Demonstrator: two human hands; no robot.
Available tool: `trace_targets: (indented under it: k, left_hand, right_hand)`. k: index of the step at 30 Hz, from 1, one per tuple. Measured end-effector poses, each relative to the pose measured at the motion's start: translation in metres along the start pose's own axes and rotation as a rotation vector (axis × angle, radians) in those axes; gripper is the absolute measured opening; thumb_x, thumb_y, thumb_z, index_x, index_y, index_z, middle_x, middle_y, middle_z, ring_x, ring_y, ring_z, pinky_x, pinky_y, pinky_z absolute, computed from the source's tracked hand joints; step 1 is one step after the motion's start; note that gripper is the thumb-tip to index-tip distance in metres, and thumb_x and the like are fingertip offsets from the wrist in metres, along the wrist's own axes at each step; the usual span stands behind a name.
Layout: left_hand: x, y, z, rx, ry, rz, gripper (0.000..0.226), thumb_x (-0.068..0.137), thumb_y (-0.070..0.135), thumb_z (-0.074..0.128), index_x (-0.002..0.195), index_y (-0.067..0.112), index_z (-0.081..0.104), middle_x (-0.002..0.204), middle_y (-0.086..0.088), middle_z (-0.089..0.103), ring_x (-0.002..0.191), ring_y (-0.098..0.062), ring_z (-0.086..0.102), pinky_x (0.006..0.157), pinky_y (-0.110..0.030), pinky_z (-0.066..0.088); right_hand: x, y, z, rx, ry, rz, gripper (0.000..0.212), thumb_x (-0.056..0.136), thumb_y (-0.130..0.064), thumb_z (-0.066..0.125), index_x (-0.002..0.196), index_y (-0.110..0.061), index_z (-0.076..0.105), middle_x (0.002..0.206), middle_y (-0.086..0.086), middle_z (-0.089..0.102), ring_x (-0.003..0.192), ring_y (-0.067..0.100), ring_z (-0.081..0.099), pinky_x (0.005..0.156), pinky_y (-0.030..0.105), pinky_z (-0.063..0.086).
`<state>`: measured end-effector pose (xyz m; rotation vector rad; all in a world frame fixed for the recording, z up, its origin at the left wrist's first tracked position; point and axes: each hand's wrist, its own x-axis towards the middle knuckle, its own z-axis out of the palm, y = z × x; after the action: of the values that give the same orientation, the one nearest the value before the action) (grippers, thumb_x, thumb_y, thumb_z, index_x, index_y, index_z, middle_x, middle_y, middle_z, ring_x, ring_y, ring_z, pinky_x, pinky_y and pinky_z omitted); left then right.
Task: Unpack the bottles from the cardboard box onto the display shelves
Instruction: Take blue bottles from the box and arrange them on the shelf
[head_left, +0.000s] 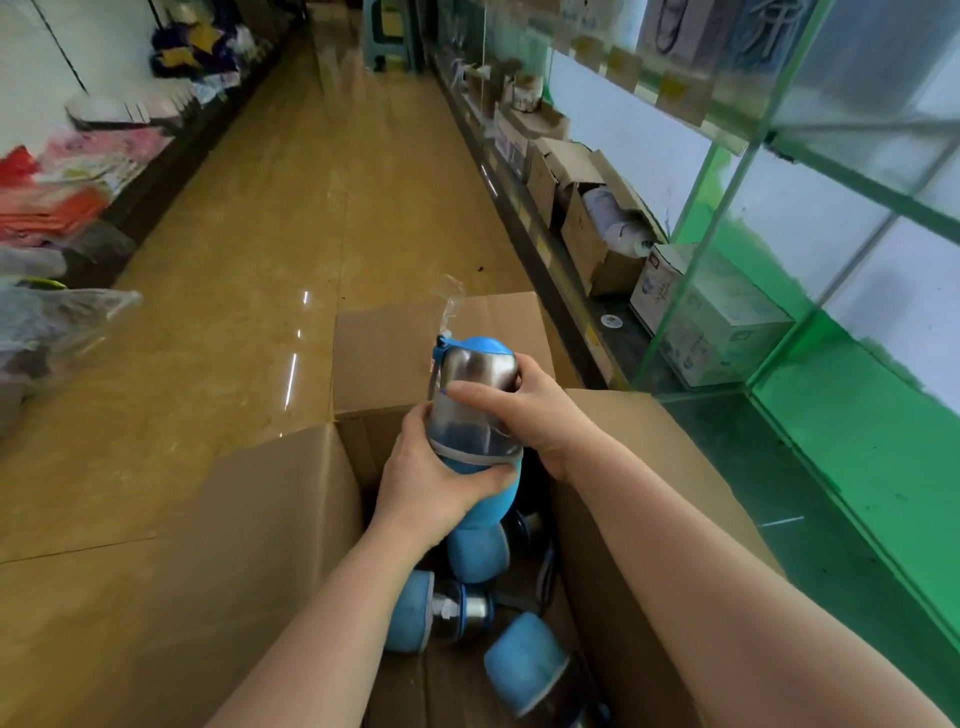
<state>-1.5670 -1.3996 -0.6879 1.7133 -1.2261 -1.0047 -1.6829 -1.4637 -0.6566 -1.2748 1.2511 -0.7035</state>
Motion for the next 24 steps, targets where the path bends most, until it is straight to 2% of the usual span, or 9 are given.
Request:
trace_targets:
  k: [3,7,12,15,17,19,22,24]
  left_hand:
    - [0.004,0.007,-0.006,-0.083,0.007,0.02,0.099,0.051,0.033,0.09,0.134,0.024,0.038,0.122,0.008,0.056,0.115,-0.014,0.054,0.097,-0.037,0.047]
    - [0.014,0.027,-0.015,-0.161,-0.004,0.085,0.085,0.057,0.024,0.089,0.125,0.029,0.038,0.116,0.01,0.057,0.108,-0.009,0.057,0.091,-0.03,0.047]
    - [0.037,0.067,-0.03,-0.139,-0.015,0.183,0.086,0.053,0.028,0.089,0.127,0.017,0.046,0.115,0.004,0.061,0.105,-0.012,0.061,0.085,-0.027,0.052]
    - [0.044,0.097,-0.042,-0.103,0.003,0.238,0.076,0.054,0.026,0.09,0.117,0.021,0.047,0.104,0.015,0.058,0.097,-0.003,0.056,0.076,-0.016,0.049]
    - [0.047,0.118,-0.051,-0.118,-0.017,0.228,0.073,0.058,0.021,0.088,0.112,0.028,0.04,0.097,0.022,0.052,0.096,-0.003,0.053,0.076,-0.016,0.046]
    - [0.052,0.138,-0.061,-0.14,-0.026,0.23,0.07,0.058,0.017,0.088,0.109,0.028,0.041,0.096,0.021,0.053,0.098,-0.007,0.055,0.076,-0.017,0.046]
    - [0.055,0.177,-0.079,-0.155,-0.029,0.249,0.059,0.06,0.012,0.087,0.092,0.035,0.043,0.09,0.023,0.052,0.085,-0.001,0.056,0.067,-0.01,0.044]
    - [0.055,0.205,-0.092,-0.162,-0.032,0.262,0.059,0.06,0.011,0.087,0.09,0.037,0.043,0.09,0.022,0.054,0.083,0.001,0.056,0.063,-0.01,0.044]
  right_hand:
    - [0.004,-0.022,-0.001,-0.13,-0.016,0.0,0.063,0.067,-0.042,0.08,0.118,-0.021,0.051,0.109,0.0,0.065,0.097,0.016,0.065,0.083,0.035,0.057]
    - [0.008,-0.055,-0.004,-0.204,0.01,-0.074,0.059,0.066,-0.041,0.081,0.114,-0.019,0.055,0.106,0.0,0.066,0.097,0.017,0.064,0.086,0.038,0.056]
    - [0.01,-0.102,-0.014,-0.206,0.074,-0.114,0.055,0.067,-0.04,0.08,0.111,-0.021,0.054,0.107,-0.001,0.062,0.099,0.016,0.061,0.087,0.036,0.054]
    - [0.012,-0.133,-0.02,-0.235,0.095,-0.167,0.052,0.069,-0.04,0.079,0.111,-0.021,0.053,0.106,-0.002,0.062,0.097,0.015,0.06,0.082,0.032,0.054]
    - [0.014,-0.155,-0.023,-0.248,0.1,-0.199,0.052,0.068,-0.039,0.079,0.108,-0.021,0.053,0.103,-0.002,0.062,0.094,0.015,0.061,0.076,0.029,0.054]
    - [0.015,-0.179,-0.027,-0.239,0.112,-0.219,0.051,0.067,-0.038,0.08,0.106,-0.021,0.052,0.1,-0.003,0.061,0.091,0.014,0.06,0.071,0.027,0.053]
    - [0.014,-0.219,-0.032,-0.237,0.098,-0.207,0.054,0.066,-0.036,0.081,0.108,-0.022,0.051,0.104,-0.002,0.061,0.096,0.014,0.06,0.08,0.031,0.054]
    - [0.011,-0.251,-0.037,-0.242,0.08,-0.192,0.058,0.065,-0.036,0.081,0.111,-0.021,0.051,0.107,0.001,0.062,0.098,0.017,0.061,0.086,0.036,0.054]
